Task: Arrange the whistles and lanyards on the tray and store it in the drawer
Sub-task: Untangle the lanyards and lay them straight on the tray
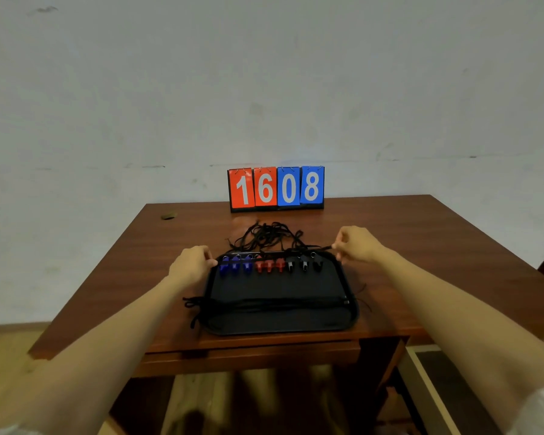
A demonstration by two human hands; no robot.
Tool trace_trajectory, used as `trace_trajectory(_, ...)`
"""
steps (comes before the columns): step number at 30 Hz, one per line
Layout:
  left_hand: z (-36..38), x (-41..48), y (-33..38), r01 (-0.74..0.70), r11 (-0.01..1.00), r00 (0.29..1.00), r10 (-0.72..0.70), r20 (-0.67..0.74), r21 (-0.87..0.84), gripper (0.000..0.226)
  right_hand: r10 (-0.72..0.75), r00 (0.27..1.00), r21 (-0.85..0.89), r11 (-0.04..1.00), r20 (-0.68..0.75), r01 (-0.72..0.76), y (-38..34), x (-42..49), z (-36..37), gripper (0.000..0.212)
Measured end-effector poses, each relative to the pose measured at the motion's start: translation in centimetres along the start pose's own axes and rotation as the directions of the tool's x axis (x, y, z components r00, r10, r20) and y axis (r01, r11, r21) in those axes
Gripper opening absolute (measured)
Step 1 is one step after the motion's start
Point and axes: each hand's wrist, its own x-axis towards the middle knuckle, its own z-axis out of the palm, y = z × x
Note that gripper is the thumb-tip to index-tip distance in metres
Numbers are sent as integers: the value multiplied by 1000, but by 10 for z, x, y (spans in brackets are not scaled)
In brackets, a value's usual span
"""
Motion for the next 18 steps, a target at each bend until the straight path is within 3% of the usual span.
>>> trace_trajectory(3, 3, -4, -12, -2, 1000, 1000, 2, -9, -15, 17, 62, 997, 11, 998, -39, -62, 11, -1, 5, 15)
trace_trajectory(7, 14, -8, -22, -19, 1000, 999, 20, 48, -10, 24, 126, 991, -6, 992, 39, -125, 22, -7, 16, 22)
trace_trajectory(11, 22, -14, -33, 26, 998, 1000, -26, 19, -50, 6, 204, 978, -38, 978, 30, -203, 34, -9, 28, 20)
trace_trajectory(18, 31, -18, -42, 20, 999, 998, -18, 53, -36, 13, 263, 964, -114, 958, -27, -264, 43, -19, 38, 18)
